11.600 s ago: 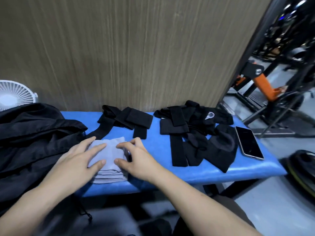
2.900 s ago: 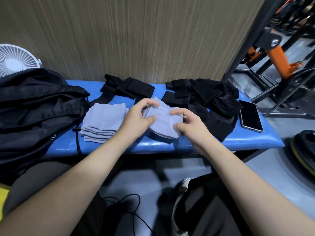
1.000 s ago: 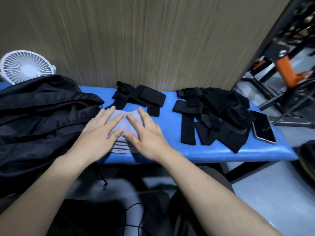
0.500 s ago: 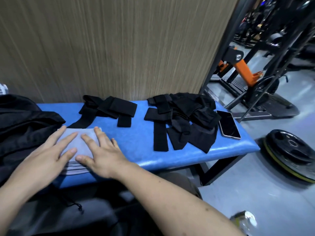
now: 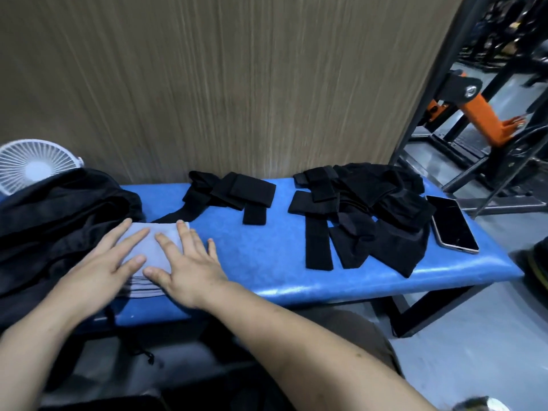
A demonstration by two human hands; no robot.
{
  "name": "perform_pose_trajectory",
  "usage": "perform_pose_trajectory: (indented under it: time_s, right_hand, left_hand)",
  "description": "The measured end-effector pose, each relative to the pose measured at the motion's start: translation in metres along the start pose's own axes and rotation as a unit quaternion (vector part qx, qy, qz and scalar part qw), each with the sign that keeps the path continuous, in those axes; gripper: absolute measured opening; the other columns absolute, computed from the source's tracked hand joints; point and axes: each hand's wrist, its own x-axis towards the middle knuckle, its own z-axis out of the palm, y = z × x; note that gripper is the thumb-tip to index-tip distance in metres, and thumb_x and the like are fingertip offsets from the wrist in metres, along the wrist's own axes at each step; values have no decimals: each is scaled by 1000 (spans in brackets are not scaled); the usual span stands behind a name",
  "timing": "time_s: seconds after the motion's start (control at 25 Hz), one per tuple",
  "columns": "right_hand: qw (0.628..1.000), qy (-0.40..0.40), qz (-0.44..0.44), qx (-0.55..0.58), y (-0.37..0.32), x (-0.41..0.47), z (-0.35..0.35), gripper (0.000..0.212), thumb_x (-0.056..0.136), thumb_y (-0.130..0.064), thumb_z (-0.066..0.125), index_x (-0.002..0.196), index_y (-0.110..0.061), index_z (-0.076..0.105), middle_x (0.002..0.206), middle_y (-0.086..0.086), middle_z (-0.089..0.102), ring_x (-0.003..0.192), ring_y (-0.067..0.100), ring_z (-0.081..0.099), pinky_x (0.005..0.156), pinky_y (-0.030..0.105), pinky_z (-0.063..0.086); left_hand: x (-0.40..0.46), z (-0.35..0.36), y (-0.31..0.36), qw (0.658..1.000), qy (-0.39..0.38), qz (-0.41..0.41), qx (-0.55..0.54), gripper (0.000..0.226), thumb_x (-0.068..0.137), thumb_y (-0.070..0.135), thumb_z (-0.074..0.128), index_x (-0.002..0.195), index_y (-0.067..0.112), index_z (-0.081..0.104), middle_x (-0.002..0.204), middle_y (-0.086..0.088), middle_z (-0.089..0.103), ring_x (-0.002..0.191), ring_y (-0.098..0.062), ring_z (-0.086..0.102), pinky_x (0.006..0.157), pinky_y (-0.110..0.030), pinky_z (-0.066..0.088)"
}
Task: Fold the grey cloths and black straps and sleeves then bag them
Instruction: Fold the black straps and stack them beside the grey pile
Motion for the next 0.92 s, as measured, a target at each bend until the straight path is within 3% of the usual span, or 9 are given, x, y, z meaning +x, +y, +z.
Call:
perform_pose_trajectory:
  time_s: [0.12,0.24,0.44,0.64,0.92]
  right_hand:
    - [1000,3,-17,16,1,-2,-2,70,99,-64,36,159,-38,11,167,-2,-19,155,20,-12,123,53,-9]
    - [999,27,-30,16,10,-9,-16,65,98,-65,37,157,-43,18,169,-2,-9,155,21,-6,123,52,-5]
    - [997,78,-9,-8,40,-19,-55,56,98,-64,40,149,-44,35,164,-2,20,151,17,15,123,48,6]
    - [990,115,43,-69,89,-37,-83,52,96,-60,47,143,-40,44,148,-9,38,137,15,36,116,38,20]
    - [976,147,91,-132,133,-82,-104,50,93,-58,52,139,-39,47,136,-9,44,126,16,44,108,37,29]
  left_hand:
    - [-6,-3,7,998,39,-17,43,48,97,41,57,140,54,42,154,39,15,147,-13,26,119,-39,23]
    - [-6,-6,28,988,101,-20,116,51,91,61,48,139,43,53,156,20,34,142,-17,30,114,-43,27]
    - [2,-7,67,968,213,20,135,52,86,64,42,127,40,62,141,18,49,124,-19,40,98,-40,31]
    - [25,20,102,973,186,58,121,54,85,67,36,121,40,66,126,21,57,119,-15,42,97,-34,30]
    - [40,72,155,976,128,135,109,52,85,63,38,119,37,67,111,20,61,110,-12,47,89,-23,22]
